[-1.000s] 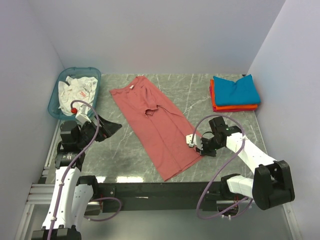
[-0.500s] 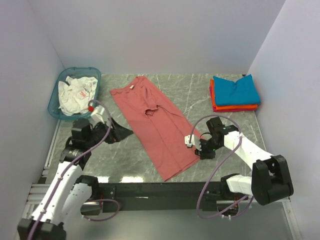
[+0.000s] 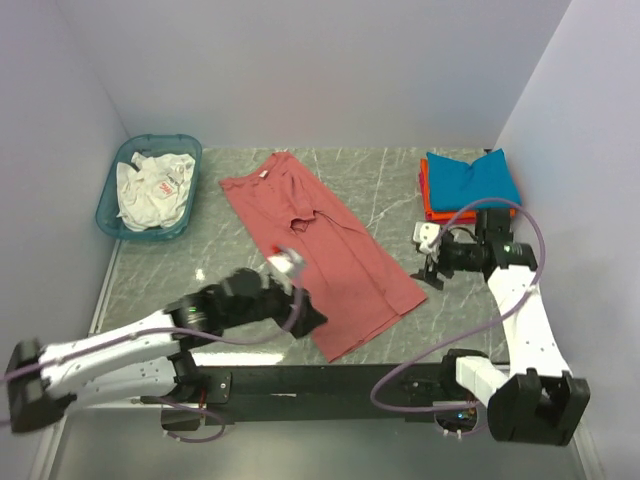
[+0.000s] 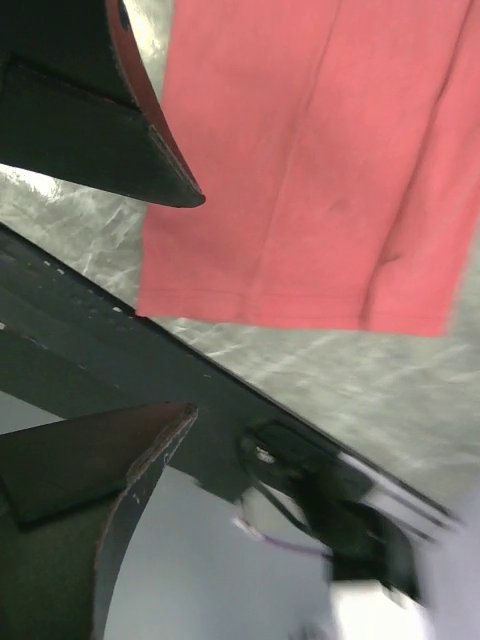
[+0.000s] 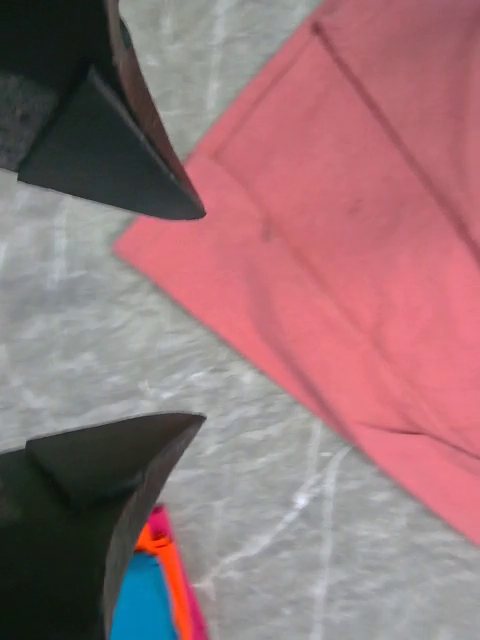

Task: Fold and stack the t-shirts
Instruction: Fold the tshirt

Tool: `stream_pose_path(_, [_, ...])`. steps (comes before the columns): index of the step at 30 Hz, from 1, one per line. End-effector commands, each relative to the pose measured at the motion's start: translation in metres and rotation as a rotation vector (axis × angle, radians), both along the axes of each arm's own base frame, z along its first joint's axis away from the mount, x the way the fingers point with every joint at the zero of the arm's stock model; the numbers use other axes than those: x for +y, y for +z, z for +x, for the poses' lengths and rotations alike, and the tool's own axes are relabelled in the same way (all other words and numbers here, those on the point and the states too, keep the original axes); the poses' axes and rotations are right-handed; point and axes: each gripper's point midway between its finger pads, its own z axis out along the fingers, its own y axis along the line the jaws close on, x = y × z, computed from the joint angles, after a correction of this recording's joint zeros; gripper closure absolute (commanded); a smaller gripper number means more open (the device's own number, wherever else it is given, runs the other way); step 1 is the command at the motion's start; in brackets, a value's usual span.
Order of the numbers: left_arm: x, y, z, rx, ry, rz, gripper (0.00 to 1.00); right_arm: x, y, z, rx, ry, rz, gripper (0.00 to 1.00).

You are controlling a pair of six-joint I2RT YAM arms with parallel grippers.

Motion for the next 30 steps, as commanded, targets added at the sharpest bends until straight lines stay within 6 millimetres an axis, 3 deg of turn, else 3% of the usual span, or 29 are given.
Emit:
stream_pose_path(1, [-0.025,-0.021,0.004,-0.127,0.042,0.208,0.17,0.018,-0.006,-0.007,-0.102,0.093,0.098,0.14])
stream_pose_path(3, [-0.037,-0.029,-0.002,-0.162,0.038,0.274,0.19,0.017,-0.022,-0.012,-0.141,0.168,0.044,0.14])
stream_pose_path(4, [-0.044,-0.046,-0.005,-0.157,0.022,0.328,0.22,0.014,-0.028,-0.014,-0.129,0.184,0.025,0.14])
stream_pose_path(6, [-0.058,-0.054,-0.013,-0.169,0.004,0.345,0.25,0.012,-0.041,-0.023,-0.059,0.231,0.022,0.17])
stream_pose_path(7, [-0.063,-0.072,-0.016,-0.159,-0.009,0.396,0.28,0.005,-0.037,-0.019,-0.055,0.225,0.024,0.18])
stream_pose_path(9, [-0.072,-0.08,-0.021,-0.164,-0.006,0.431,0.3,0.001,-0.044,-0.028,0.041,0.253,0.045,0.2])
stream_pose_path(10, [-0.074,-0.096,-0.021,-0.162,-0.003,0.484,0.32,-0.006,-0.039,-0.023,0.046,0.243,0.044,0.21])
stream_pose_path(11, [-0.079,-0.098,-0.02,-0.164,0.007,0.495,0.33,-0.006,-0.038,-0.03,0.079,0.267,0.059,0.23])
stream_pose_path(13, [-0.084,-0.117,-0.024,-0.16,0.0,0.551,0.38,-0.014,-0.04,-0.024,0.116,0.269,0.081,0.23])
stream_pose_path(17, [-0.097,-0.134,-0.03,-0.175,-0.007,0.614,0.4,-0.019,-0.046,-0.025,0.173,0.257,0.102,0.25])
stream_pose_path(19, [-0.096,-0.148,-0.034,-0.181,-0.014,0.669,0.43,-0.02,-0.052,-0.027,0.183,0.245,0.094,0.25])
stream_pose_path(27, [-0.098,-0.163,-0.042,-0.178,-0.04,0.723,0.45,-0.025,-0.063,-0.023,0.192,0.216,0.07,0.26])
stream_pose_path(30, [-0.089,-0.173,-0.039,-0.19,-0.015,0.791,0.54,-0.025,-0.064,-0.023,0.193,0.216,0.068,0.26])
